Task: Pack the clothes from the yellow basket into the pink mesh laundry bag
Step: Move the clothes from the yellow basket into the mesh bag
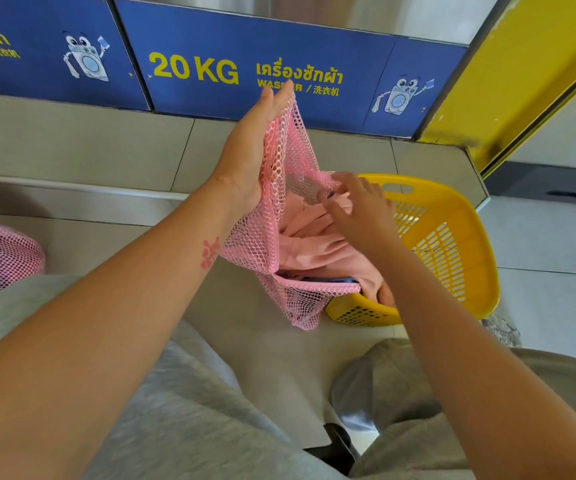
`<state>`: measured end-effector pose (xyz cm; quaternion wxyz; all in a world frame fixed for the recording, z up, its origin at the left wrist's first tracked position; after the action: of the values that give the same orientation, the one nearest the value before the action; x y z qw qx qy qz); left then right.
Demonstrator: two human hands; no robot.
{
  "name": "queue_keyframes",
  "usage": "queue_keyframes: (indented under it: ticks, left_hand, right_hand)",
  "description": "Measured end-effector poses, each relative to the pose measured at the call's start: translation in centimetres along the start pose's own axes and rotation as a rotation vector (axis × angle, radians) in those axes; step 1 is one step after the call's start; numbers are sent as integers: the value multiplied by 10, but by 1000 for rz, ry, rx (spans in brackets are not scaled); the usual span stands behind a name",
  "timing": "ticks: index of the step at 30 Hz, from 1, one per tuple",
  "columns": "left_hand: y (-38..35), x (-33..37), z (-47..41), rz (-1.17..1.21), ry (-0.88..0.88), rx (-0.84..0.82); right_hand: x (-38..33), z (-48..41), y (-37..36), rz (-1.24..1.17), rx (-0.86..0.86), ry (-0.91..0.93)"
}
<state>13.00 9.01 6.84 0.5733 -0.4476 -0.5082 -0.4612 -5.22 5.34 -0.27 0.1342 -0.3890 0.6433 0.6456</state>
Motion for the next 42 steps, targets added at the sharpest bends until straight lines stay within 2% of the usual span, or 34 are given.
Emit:
queue_keyframes:
  ticks: [3,6,10,13,16,18,21,25,27,30,31,34,35,36,38,40,42]
  left_hand:
    - [-3,-3,-3,-11,3,-10]
    - [-7,-4,-6,0,8,-24]
    - [-9,-5,-5,-40,-1,-23]
    - [-10,-5,-5,-42,8,-11]
    - [-10,-3,-4,-22,21,6]
    - [-9,0,-3,7,27,13]
    - [-8,3,0,18,40,24]
    - [-8,5,4,29,39,23]
    - [-7,4,5,69,37,18]
    - [-3,6,5,135,34,3]
    - [-2,7,7,147,32,-2]
    - [0,13,14,69,45,50]
    - [1,14,17,40,61,62]
    - [3,15,19,29,63,64]
    - [5,16,20,11,35,46]
    - [7,15,19,-8,39,28]
    - [8,12,18,-6,60,38]
  right_hand:
    - [44,-13,4,-60,-97,-280]
    - [72,-13,-5,-210,-213,-428]
    - [84,-12,-9,-245,-300,-513]
    - [89,-8,-8,-207,-353,-464]
    - [91,-8,5,2,-126,-360]
    - [84,-7,21,-146,87,-317]
    - [58,-8,47,-323,310,-216]
    - [-11,-17,72,-383,429,46]
    - [-46,-21,69,-371,423,144]
    - [-77,-18,42,-361,365,164]
    - [-80,-15,28,-339,260,163]
    - [-70,-3,-9,-160,-311,190]
    - [-62,0,-15,-134,-432,181]
    - [-54,1,-15,-139,-442,161]
    - [-34,-3,-6,-127,-211,98]
    - [-9,-8,3,-51,-18,-70]
    - [19,-9,9,-37,-26,-278]
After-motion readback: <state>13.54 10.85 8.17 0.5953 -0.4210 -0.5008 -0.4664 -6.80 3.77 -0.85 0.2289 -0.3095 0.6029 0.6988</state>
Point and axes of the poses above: each hand's wrist, its own z-axis away from the middle knuckle, its own y-axis out of the back of the hand, x = y × z, the point moved 2 cm from there along -z, towards the middle knuckle, and after that the axes turned 15 degrees about -z, right-handed, at the moved point
